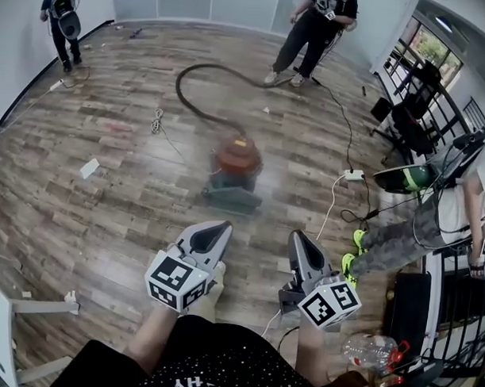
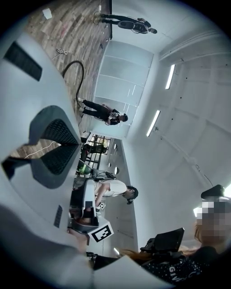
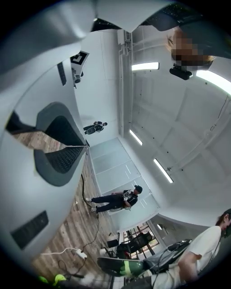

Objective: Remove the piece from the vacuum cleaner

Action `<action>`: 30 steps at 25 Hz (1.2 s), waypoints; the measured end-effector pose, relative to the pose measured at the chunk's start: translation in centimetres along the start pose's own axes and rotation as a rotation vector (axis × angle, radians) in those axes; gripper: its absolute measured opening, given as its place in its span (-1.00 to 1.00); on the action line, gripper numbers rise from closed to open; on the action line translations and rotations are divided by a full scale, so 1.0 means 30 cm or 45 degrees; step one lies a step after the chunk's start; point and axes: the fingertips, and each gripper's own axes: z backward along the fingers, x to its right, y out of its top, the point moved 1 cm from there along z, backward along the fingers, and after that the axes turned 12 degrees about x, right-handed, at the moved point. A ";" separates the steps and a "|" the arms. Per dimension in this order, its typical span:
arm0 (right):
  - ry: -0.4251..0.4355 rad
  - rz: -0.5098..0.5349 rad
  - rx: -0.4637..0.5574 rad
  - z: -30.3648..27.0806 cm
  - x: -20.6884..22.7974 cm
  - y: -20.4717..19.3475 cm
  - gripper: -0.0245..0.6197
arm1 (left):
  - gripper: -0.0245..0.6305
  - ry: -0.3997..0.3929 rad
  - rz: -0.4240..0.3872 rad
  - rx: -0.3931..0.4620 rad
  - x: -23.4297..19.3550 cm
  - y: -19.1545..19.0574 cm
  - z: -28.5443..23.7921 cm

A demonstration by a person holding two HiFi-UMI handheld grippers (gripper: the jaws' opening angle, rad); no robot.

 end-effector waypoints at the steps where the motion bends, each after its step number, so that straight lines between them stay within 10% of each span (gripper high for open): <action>1: -0.005 -0.001 0.001 -0.050 0.021 0.008 -0.89 | -0.90 0.000 0.003 0.002 -0.042 0.016 -0.039; 13: -0.058 -0.067 -0.014 -0.524 0.264 -0.048 -0.90 | -0.90 -0.025 0.047 -0.071 -0.474 0.003 -0.412; 30: -0.056 -0.070 -0.026 -0.660 0.571 -0.186 -0.89 | -0.90 -0.070 0.063 -0.169 -0.673 -0.233 -0.564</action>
